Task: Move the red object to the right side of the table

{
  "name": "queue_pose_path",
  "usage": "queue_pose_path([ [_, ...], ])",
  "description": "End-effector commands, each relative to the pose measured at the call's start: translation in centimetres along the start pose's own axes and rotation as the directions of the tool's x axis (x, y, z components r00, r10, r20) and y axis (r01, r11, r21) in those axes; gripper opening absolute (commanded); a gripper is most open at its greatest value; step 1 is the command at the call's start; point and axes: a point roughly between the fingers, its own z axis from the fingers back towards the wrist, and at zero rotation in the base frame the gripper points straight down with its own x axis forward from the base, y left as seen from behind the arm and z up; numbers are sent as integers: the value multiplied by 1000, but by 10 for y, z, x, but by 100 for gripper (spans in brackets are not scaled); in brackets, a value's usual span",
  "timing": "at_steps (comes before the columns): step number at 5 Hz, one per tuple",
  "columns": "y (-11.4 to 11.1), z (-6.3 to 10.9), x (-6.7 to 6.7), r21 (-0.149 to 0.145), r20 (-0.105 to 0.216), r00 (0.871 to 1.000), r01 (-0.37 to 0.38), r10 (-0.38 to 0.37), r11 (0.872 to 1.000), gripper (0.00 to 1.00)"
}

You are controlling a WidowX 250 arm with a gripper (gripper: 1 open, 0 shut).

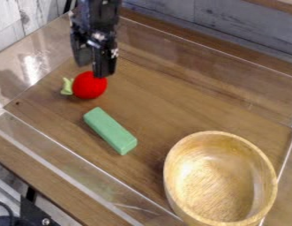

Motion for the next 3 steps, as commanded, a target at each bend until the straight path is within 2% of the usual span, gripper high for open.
queue_pose_path([
  [1,6,-4,-1,8,43,998,-50,50,999,100],
  [2,10,-17,-3,-12,48,995,-83,84,996,100],
  [3,11,-19,-7,-34,52,997,-61,62,998,100],
])
